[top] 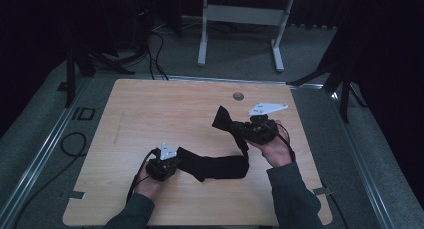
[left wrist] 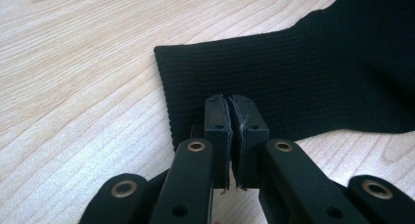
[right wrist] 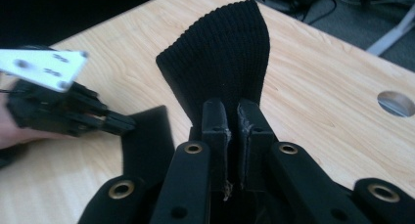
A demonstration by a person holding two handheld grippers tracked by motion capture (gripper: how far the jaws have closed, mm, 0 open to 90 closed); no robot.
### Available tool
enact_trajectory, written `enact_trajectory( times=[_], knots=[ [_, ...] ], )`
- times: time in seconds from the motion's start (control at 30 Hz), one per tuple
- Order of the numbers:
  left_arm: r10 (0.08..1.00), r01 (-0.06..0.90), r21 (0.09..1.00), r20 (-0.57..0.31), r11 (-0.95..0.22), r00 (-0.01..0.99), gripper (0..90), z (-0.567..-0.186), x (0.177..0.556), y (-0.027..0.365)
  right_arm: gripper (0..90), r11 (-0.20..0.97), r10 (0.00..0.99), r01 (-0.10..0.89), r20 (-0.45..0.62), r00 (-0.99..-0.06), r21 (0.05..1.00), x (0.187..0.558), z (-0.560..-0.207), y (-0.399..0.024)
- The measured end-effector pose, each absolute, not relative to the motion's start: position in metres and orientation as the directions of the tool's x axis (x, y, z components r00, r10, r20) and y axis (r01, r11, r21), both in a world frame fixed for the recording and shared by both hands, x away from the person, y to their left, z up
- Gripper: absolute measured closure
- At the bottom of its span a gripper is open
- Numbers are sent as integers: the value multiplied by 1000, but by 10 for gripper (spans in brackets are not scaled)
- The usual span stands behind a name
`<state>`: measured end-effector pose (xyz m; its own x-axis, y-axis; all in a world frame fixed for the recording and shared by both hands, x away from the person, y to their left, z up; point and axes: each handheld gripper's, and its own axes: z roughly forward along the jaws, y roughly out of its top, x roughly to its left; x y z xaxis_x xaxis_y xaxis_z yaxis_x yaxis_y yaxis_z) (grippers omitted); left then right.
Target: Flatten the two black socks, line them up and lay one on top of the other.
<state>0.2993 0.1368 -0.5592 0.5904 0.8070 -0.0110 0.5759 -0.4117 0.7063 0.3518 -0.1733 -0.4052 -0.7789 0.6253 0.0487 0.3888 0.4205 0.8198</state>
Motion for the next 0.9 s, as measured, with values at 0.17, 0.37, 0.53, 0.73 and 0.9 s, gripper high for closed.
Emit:
enact_trajectory(
  times=[0.17, 0.37, 0.53, 0.73, 0.9],
  knots=[
    [807, 575, 706, -10, -413, 591, 865, -559, 299, 137, 838, 408, 617, 349, 27, -786, 844, 335, -393, -178],
    [806, 576, 706, -11, -413, 592, 864, -559, 299, 137, 838, 417, 612, 333, 9, -790, 845, 326, -391, -182],
    [806, 575, 706, -11, -413, 591, 864, -559, 299, 137, 837, 421, 610, 344, 19, -792, 839, 323, -398, -182],
    [807, 575, 707, -11, -412, 591, 864, -559, 299, 137, 837, 432, 603, 369, 41, -797, 823, 323, -413, -177],
    [809, 576, 708, -12, -408, 588, 864, -559, 299, 136, 837, 447, 585, 401, 77, -807, 799, 320, -435, -165]
  ],
)
